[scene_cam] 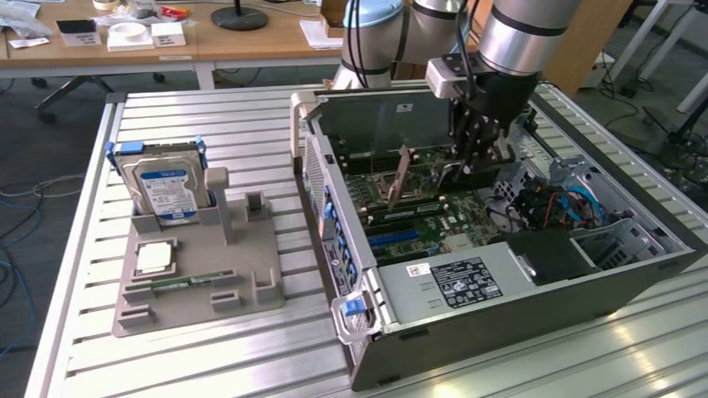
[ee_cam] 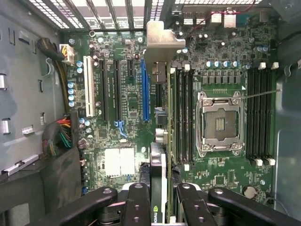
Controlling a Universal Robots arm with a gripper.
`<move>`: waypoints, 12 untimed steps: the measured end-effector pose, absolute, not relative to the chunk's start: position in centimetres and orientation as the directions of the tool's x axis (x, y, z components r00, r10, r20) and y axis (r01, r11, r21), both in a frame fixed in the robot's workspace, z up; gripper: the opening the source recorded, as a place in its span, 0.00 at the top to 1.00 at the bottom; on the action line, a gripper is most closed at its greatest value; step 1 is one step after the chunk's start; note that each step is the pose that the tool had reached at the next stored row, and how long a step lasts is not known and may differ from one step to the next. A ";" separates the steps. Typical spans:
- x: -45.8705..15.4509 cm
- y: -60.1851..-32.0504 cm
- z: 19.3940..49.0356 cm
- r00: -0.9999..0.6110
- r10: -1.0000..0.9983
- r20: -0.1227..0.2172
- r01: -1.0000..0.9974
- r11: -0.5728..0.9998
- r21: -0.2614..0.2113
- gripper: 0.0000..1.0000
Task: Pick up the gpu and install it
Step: 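Insert the gpu into the slot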
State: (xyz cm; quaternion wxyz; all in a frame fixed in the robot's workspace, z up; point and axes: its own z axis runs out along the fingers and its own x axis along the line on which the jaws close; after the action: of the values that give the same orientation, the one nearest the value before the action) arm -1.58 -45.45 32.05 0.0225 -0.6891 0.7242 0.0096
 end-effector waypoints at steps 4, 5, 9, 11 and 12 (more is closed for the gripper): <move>-1.7 -45.7 31.8 -0.049 -0.998 -0.046 -0.999 0.050 -0.017 0.73; -1.7 -45.8 31.8 -0.049 -0.998 -0.046 -0.999 0.050 -0.017 0.73; -1.9 -46.0 31.8 -0.049 -0.998 -0.046 -0.999 0.050 -0.017 0.73; -1.9 -46.1 31.7 -0.049 -0.998 -0.046 -0.999 0.050 -0.017 0.73; -1.9 -46.2 31.7 -0.049 -0.998 -0.046 -0.999 0.050 -0.017 0.73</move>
State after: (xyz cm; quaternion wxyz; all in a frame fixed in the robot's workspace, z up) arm -1.93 -46.20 31.69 0.0225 -0.6891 0.7242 0.0096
